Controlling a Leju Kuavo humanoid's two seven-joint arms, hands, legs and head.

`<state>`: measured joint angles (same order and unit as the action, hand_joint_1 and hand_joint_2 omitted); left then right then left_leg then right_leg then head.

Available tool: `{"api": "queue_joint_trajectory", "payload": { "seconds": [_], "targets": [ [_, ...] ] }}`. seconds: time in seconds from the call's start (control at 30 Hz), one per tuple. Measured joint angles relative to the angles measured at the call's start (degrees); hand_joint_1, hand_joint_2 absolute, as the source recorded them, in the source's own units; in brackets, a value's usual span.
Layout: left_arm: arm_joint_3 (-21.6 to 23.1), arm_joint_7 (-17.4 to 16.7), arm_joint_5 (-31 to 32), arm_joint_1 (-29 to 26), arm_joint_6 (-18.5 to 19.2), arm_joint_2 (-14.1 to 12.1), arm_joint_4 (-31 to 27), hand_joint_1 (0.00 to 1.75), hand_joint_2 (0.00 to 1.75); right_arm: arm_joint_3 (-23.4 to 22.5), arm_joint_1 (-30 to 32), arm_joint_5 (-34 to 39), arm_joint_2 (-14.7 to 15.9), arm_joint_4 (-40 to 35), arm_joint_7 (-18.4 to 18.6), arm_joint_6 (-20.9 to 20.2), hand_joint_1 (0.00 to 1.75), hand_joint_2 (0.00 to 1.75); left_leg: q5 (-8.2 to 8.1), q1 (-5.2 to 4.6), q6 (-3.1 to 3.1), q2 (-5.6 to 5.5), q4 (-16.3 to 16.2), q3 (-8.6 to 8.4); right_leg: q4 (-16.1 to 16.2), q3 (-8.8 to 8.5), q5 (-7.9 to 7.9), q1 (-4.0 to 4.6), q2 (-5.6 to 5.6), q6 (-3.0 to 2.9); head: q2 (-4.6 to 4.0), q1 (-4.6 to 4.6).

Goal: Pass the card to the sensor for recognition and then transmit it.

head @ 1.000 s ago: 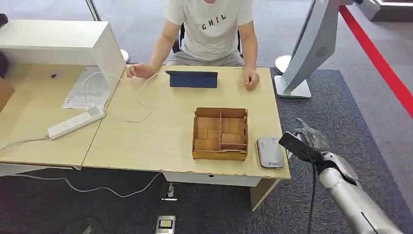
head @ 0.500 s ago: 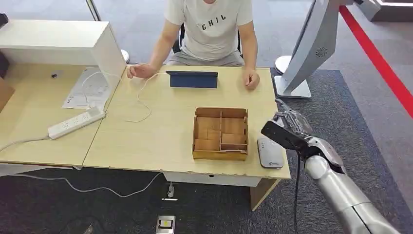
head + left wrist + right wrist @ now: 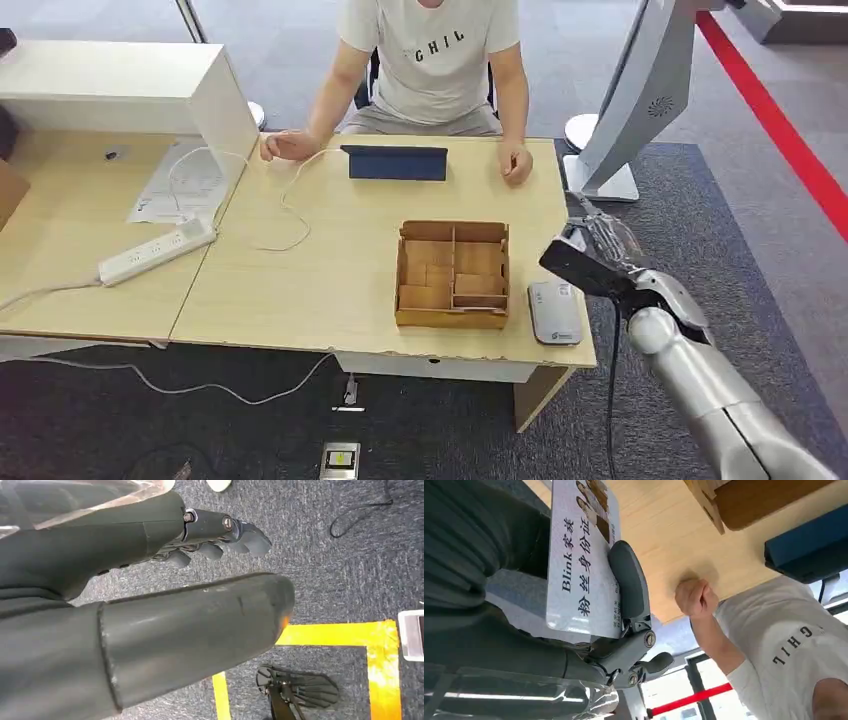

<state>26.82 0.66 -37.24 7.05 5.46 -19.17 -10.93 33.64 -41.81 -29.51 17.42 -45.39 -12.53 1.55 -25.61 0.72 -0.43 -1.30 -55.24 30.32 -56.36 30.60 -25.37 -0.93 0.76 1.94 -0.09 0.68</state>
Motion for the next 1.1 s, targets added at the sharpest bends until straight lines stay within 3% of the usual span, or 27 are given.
{"api": "queue_joint_trajectory", "payload": {
  "seconds": [0.4,1.1],
  "targets": [
    [1.6,0.2,0.7,1.3,0.4,0.3,0.0,0.00,0.00,-0.2,0.0,-0.3,-0.7,10.4,-2.3,2.5,1.75,1.75,0.00,-0.01,0.00,0.01,0.0,0.00,0.0,0.02,0.00,0.00,0.00,0.00,0.00,0.00],
    [3.8,1.2,0.7,1.8,0.1,1.5,-0.3,0.00,0.00,-1.0,1.6,0.7,-2.2,14.3,-4.4,2.2,1.75,1.75,0.00,0.00,0.00,0.02,0.0,0.01,0.0,0.02,0.00,0.00,0.01,0.00,0.00,-0.02]
  ]
}}
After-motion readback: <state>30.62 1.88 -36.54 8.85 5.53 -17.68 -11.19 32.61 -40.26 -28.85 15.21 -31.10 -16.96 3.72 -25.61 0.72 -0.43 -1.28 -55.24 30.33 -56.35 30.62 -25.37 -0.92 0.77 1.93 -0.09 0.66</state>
